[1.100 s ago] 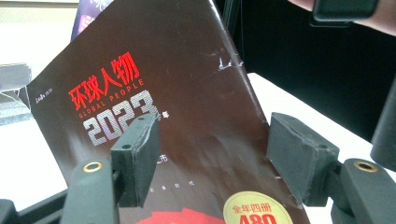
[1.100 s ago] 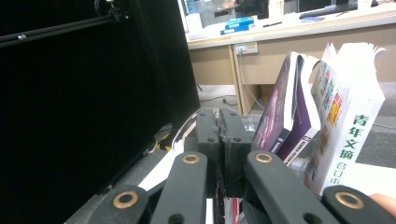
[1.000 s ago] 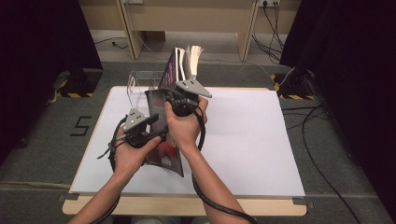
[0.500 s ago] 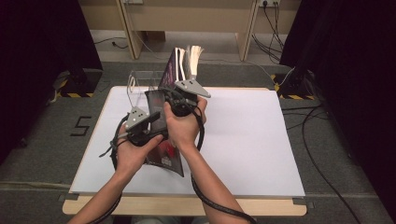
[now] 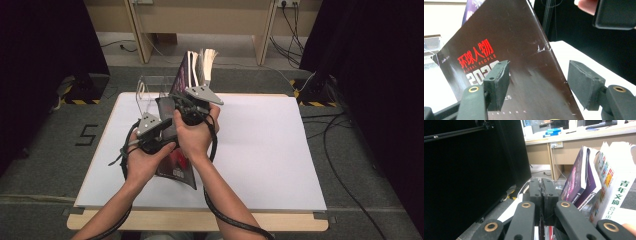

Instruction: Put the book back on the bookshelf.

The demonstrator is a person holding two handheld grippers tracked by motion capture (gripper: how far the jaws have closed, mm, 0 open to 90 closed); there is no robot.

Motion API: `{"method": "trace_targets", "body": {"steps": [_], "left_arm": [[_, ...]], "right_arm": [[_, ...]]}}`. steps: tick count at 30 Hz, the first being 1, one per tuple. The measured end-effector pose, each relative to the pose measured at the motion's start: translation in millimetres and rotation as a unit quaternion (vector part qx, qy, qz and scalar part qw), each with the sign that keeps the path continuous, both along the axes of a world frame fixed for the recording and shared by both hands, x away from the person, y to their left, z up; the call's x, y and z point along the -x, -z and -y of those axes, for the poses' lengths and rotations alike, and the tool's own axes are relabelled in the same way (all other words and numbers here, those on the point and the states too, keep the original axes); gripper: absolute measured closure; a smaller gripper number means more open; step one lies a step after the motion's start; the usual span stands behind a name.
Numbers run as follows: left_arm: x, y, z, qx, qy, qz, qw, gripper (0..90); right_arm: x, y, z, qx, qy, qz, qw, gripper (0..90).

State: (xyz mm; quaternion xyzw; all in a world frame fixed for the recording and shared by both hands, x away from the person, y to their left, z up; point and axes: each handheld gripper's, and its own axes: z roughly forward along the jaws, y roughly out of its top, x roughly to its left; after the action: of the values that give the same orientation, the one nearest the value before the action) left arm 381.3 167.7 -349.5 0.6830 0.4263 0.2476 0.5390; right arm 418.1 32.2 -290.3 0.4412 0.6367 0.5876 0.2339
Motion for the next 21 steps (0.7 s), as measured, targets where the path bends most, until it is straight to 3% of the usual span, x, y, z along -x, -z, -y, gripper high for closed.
{"method": "trace_targets", "body": {"steps": [7, 21], "left_arm": [[-1.0, 0.3, 4.7, -0.008, -0.006, -0.003, 0.9999, 38.6], [0.6, -3.3, 8.6, -0.012, -0.020, -0.028, 0.9993, 57.1]], "right_arm": [[1.9, 0.1, -2.7, 0.001, -0.003, 0.002, 1.0000, 88.4], [2.8, 1.0, -5.1, 0.005, -0.006, 0.000, 1.0000, 88.4]]}}
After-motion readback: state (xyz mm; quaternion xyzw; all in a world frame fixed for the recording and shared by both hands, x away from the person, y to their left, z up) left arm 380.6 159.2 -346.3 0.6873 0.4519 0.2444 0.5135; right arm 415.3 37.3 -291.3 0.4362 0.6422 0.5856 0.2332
